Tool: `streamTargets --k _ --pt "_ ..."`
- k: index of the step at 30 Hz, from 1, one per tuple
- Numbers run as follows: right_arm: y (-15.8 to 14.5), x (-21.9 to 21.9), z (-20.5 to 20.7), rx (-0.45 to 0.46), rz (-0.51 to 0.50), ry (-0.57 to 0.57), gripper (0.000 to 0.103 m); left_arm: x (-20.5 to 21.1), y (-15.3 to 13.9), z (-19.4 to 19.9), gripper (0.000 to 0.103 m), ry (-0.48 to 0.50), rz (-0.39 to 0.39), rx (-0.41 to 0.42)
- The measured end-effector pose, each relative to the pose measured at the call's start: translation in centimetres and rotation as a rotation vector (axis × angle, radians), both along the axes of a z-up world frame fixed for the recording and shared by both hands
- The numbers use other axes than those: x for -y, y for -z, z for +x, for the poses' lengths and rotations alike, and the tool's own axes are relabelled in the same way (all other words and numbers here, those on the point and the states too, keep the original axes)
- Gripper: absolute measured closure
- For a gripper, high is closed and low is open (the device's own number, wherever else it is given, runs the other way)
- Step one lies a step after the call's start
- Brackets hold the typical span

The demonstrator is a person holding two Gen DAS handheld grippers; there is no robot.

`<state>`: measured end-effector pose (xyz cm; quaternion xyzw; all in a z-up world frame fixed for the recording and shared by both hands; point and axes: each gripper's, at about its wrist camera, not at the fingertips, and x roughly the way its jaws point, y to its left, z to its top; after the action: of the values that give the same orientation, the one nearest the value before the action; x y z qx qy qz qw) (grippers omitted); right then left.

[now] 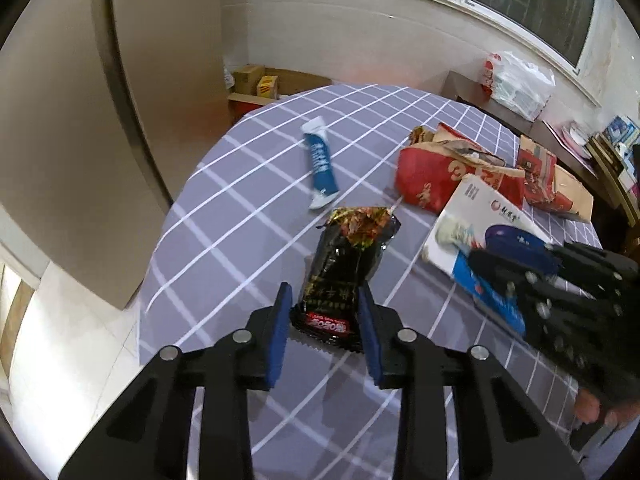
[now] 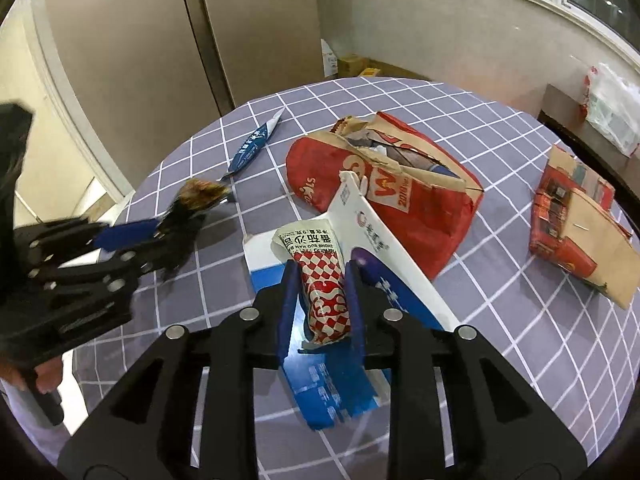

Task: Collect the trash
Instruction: 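Grasp the black snack bag with the left tool while the right tool holds the snack bar, then carry the snack bar and black bag over the blue bin with both tools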

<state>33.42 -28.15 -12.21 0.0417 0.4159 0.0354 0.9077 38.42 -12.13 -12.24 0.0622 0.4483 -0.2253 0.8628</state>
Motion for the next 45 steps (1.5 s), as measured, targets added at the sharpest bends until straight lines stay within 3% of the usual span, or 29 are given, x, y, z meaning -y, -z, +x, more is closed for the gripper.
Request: streamTargets --k 7,8,9,10,15,21,23,24,28,30,38,44,45 --pt "0.3 -0.6 0.4 0.003 -0.053 -0.021 0.074 -3.0 -0.1 -1.9 0.071 -0.064 -0.016 -0.009" --pt "0.3 -0.6 0.2 -0.007 -0.032 -0.019 0.069 -3.3 -0.1 -2.2 0.071 -0.069 -0.016 -0.008" --pt "0.3 -0.5 0.0 -0.013 0.004 -0.026 0.043 -3.7 -0.1 -2.5 0.071 -0.076 -0.015 -0.007" --pt "0.3 -0.7 -0.4 -0.024 0.045 -0.049 0.025 -4.2 -0.1 -2.9 0.071 -0.086 -0.015 -0.007" --pt "1.0 -2.7 -1.5 -0.002 -0.111 -0.051 0.026 -5.6 -0.2 -3.9 0.071 -0.11 -0.015 0.001" --pt "0.3 -1.0 -0.9 -0.041 0.034 -0.021 0.026 -7.3 -0.2 -4.5 0.071 -0.14 -0.013 0.003" --pt "0.4 -0.7 -0.6 -0.044 0.03 -0.003 0.041 -7.7 -0.3 -4.5 0.071 -0.153 -0.018 0.002" --pt "0.3 -0.6 -0.6 -0.039 0.008 0.017 0.055 -7.7 -0.3 -4.5 0.071 -0.159 -0.019 0.0" --pt "-0.6 -0.6 -1.2 -0.018 0.03 0.02 0.077 -8.0 -0.4 -4.8 0.071 -0.164 -0.017 0.003" --pt "-1.2 -1.3 -2.0 0.008 -0.013 0.015 0.081 -8.1 -0.5 -5.0 0.071 -0.165 -0.021 0.005" --pt "-2.1 -2.5 -4.5 0.019 0.017 -0.047 0.084 -8.3 -1.1 -5.9 0.071 -0.164 -0.024 0.023" --pt "-1.0 -2.8 -5.4 -0.015 0.065 -0.077 0.076 -8.9 -1.2 -6.8 0.071 -0.168 -0.027 0.03" --pt "-0.9 -3.0 -5.6 -0.013 0.061 -0.088 0.063 -9.1 -1.2 -6.9 0.071 -0.172 -0.026 0.031"
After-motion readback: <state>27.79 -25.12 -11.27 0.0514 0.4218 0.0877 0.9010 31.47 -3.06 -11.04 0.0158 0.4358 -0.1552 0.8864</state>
